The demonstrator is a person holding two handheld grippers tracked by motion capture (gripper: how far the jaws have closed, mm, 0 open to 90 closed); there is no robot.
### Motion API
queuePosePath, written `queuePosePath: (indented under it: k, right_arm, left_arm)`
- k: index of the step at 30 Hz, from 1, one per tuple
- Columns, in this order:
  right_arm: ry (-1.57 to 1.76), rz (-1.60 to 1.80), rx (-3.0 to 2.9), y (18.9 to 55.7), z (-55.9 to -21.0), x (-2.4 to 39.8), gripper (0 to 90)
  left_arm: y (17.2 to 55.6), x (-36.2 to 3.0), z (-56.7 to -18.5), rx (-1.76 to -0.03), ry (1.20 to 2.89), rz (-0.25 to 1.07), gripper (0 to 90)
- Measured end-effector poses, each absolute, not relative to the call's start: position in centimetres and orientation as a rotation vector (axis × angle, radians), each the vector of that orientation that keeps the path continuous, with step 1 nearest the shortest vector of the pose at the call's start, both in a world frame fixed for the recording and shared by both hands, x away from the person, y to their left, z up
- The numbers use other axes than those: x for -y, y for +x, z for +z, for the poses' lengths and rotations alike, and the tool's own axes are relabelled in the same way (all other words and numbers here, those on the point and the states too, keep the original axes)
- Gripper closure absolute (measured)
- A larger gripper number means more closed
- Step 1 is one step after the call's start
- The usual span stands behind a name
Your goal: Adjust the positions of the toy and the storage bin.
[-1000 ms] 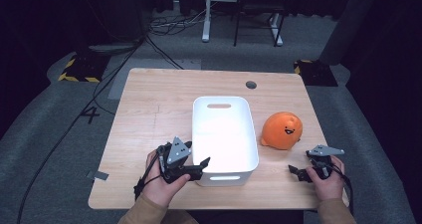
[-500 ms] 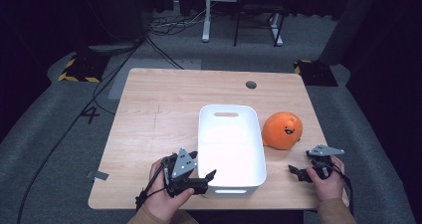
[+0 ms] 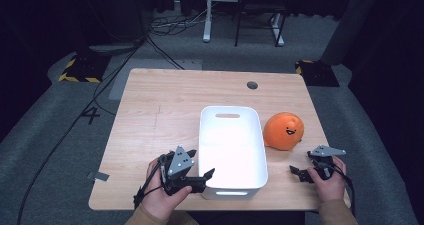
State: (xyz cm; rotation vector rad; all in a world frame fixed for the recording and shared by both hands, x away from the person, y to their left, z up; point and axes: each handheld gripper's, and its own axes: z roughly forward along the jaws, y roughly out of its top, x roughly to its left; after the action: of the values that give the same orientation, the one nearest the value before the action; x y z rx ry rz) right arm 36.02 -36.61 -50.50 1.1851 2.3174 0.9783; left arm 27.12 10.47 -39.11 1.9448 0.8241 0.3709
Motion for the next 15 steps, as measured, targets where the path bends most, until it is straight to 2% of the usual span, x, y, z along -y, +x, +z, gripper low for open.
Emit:
queuePosePath:
  k: [7, 15]
  right_arm:
    - [1.176, 0.967, -2.326, 36.1, -50.5, 36.6, 0.2]
    - [1.177, 0.967, -2.325, 36.1, -50.5, 36.6, 0.2]
  left_arm:
    - [28.5, -12.2, -38.1, -0.817, 1.921, 0.433, 23.8]
    - [31.9, -15.9, -38.6, -0.909, 1.859, 0.501, 24.4]
